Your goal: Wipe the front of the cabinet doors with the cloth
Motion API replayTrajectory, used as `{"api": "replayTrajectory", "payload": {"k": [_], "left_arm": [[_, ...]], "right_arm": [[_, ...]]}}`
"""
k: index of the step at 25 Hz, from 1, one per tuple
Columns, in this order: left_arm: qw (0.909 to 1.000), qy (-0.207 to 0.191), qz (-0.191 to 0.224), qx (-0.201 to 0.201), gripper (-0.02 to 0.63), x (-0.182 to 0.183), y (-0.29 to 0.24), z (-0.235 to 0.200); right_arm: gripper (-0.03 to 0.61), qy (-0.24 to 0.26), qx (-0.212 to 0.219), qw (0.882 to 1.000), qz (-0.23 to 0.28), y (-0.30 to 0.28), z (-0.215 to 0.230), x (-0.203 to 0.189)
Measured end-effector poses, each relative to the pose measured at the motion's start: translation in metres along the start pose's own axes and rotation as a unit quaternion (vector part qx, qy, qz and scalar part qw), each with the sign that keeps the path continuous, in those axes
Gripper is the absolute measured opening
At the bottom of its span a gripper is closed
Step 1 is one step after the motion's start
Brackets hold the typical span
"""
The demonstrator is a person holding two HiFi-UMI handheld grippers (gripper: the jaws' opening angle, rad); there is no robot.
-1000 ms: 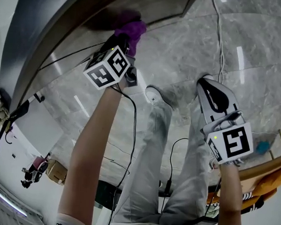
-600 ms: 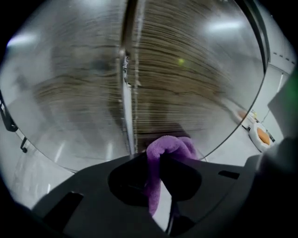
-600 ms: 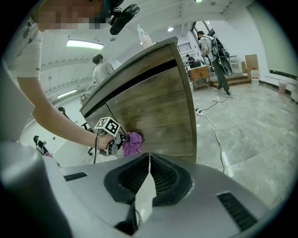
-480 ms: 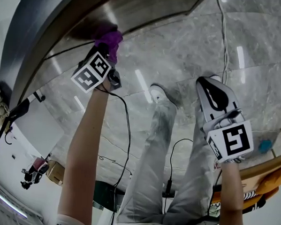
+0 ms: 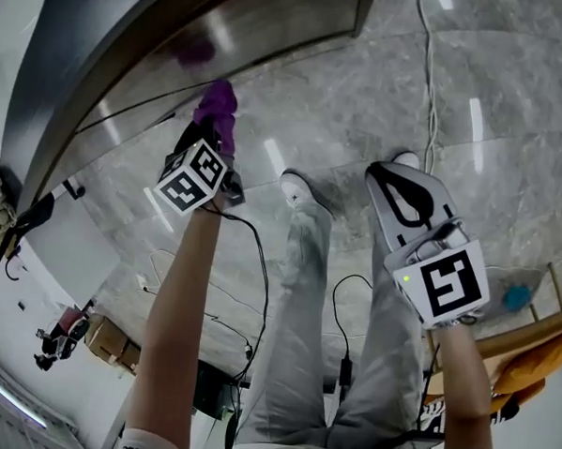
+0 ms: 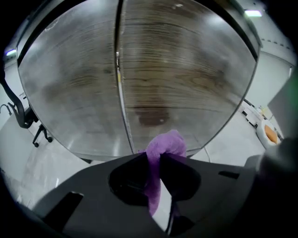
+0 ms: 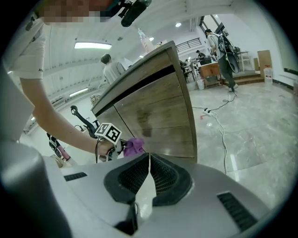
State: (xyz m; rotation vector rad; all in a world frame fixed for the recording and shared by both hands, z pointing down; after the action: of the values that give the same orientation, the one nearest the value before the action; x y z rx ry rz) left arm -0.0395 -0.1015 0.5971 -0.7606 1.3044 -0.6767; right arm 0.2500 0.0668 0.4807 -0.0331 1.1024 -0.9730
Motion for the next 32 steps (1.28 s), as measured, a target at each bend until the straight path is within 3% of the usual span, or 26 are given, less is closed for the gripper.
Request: {"api": "replayTrajectory", "payload": {"k": [5,11,18,24,28,32], "left_arm": [[0.9981,-0.035,-0.021,-0.045,0.060,-0.023,0.001,0.091],[0.9909,-0.094,-0.017,-0.095,0.060,-0.012,-0.017,0.197],[0.9872,-0.109,-0.036,-0.110,0.060,-0.001,-0.061,0.264],[0.9921,-0.066,-0.047,-0.095,0.060,0.009,-0.093,0.276],[0.9931,-0.034,-0.060,-0.094,0.060,0.012,-0.099,0.247],[0.9936,-0.041,-0.060,-0.086,0.060,0.011,-0.104,0.202]], "right_arm": [[0.029,-0.003,0.006,1.000,-0.009,0.033,0.032,-0.007],[0.029,-0.012,0.000,1.000,-0.010,0.070,0.074,-0.020],[0.029,-0.044,-0.030,0.999,0.003,0.083,0.117,-0.029],[0.029,-0.060,-0.066,0.996,0.012,0.086,0.137,-0.046],[0.029,-0.074,-0.087,0.993,0.015,0.081,0.127,-0.056],[0.029,-0.077,-0.094,0.993,0.016,0.065,0.110,-0.062]]}}
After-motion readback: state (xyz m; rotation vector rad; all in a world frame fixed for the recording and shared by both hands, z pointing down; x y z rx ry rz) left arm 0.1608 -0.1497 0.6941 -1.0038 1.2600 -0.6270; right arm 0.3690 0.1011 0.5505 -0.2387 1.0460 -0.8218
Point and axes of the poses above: the fingertips, and each gripper's own axes: y backward along the fingers, z to its right, x out of its top, the point moved 6 cm from there along y, backward along the fingers, and after that the axes turned 10 degrees about x, right-handed, at the moved point
